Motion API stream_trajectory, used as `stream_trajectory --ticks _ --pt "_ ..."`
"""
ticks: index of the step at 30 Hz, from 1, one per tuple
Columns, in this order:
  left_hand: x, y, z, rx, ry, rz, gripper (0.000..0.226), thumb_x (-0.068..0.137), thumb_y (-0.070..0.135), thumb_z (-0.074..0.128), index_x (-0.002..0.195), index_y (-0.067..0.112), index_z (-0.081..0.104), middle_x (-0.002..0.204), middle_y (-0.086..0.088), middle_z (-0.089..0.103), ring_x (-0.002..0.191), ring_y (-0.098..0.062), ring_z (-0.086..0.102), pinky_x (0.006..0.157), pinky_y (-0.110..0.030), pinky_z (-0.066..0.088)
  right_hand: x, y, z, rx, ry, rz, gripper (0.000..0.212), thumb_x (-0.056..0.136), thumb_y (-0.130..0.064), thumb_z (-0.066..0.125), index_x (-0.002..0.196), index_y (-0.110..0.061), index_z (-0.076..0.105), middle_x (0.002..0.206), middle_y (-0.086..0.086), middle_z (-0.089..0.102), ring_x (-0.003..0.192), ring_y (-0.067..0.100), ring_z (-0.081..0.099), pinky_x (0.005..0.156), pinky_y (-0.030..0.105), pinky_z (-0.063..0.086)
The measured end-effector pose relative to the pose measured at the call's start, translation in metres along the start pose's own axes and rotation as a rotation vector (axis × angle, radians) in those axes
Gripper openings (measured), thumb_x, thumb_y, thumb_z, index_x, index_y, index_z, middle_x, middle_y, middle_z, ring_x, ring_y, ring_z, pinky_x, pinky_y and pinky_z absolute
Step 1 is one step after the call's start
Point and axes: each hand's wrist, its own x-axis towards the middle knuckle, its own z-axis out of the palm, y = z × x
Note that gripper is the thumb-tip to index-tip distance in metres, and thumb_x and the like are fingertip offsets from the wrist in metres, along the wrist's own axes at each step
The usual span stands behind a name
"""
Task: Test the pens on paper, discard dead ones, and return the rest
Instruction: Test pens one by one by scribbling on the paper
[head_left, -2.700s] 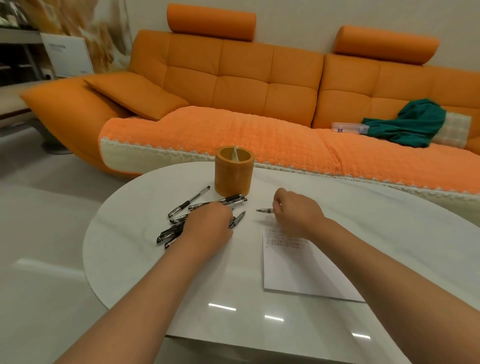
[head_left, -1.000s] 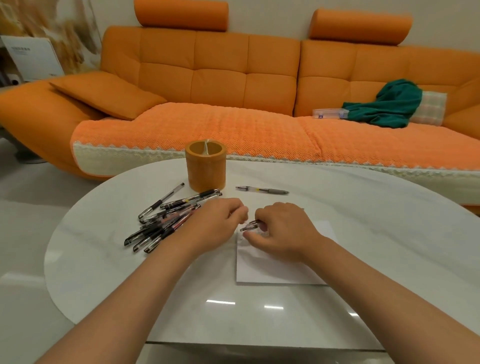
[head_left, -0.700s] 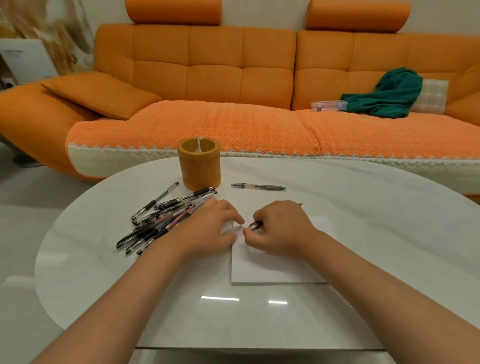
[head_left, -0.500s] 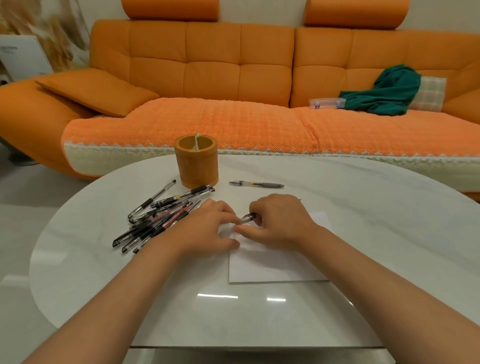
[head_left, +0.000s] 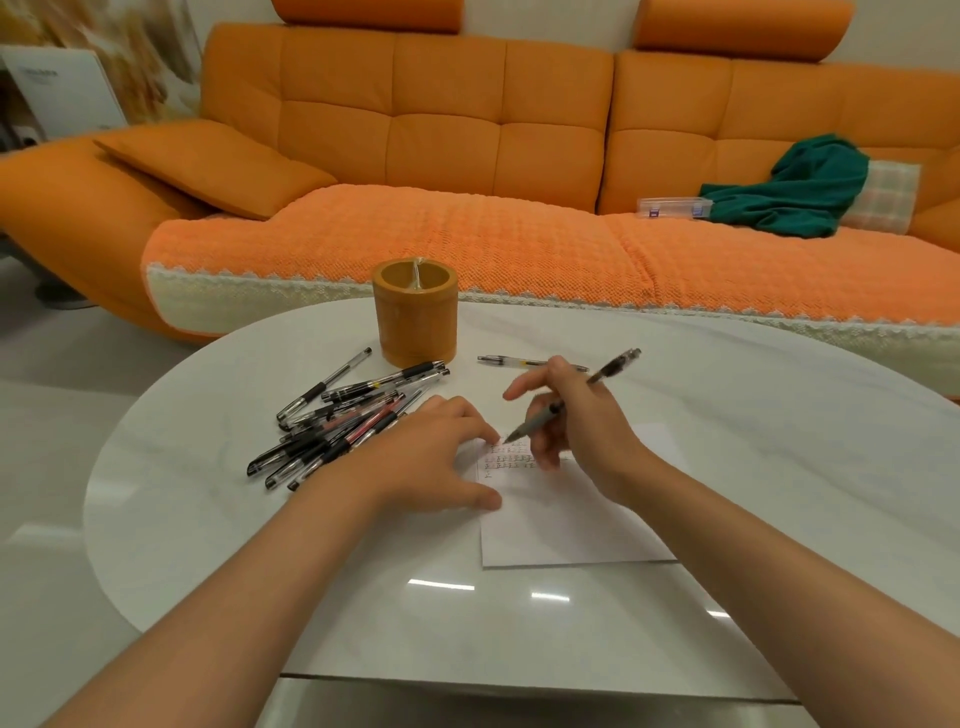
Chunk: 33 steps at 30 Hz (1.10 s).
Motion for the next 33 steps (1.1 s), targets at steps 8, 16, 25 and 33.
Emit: stream_trajectory --ticks 8,16,25,33 --pt "-0.001 -0.007 0.003 -0.070 0.039 0.010 0.069 0.073 0.063 0.075 0.133 0.036 0.055 0.124 0.022 0.042 0.118 0.000 0.035 0.104 -0.031 0.039 -0.009 0.009 0.006 -0.125 -0.092 0.141 0.010 0.089 -0.011 0.064 0.088 -0.001 0.068 0.077 0.018 0.072 0.060 0.023 0.063 0.049 0.029 0.046" --pt "-0.001 -0.010 0.006 -0.079 0.052 0.017 0.067 0.073 0.065 0.073 0.132 0.037 0.056 0.126 0.023 0.042 0.122 -0.001 0.035 0.108 -0.037 0.039 -0.011 0.009 0.008 -0.273 -0.169 0.108 0.009 0.079 0.004 0.063 0.074 0.000 0.057 0.051 0.012 0.058 0.041 0.012 0.050 0.045 0.019 0.040" --pt "-0.003 -0.009 0.006 -0.060 0.058 0.027 0.067 0.076 0.062 0.072 0.136 0.036 0.054 0.131 0.020 0.041 0.125 -0.003 0.033 0.109 -0.037 0.038 -0.006 0.017 0.007 -0.326 -0.155 0.052 0.016 0.083 -0.003 0.068 0.073 -0.001 0.055 0.054 0.003 0.055 0.043 0.008 0.048 0.045 0.021 0.039" --pt "-0.003 -0.009 0.007 -0.060 0.059 0.027 0.065 0.076 0.061 0.073 0.133 0.035 0.056 0.128 0.021 0.041 0.123 -0.001 0.033 0.107 -0.033 0.038 -0.006 0.022 0.008 -0.378 -0.167 0.020 0.017 0.081 -0.005 0.068 0.072 -0.001 0.054 0.055 0.005 0.060 0.047 0.013 0.052 0.048 0.024 0.042"
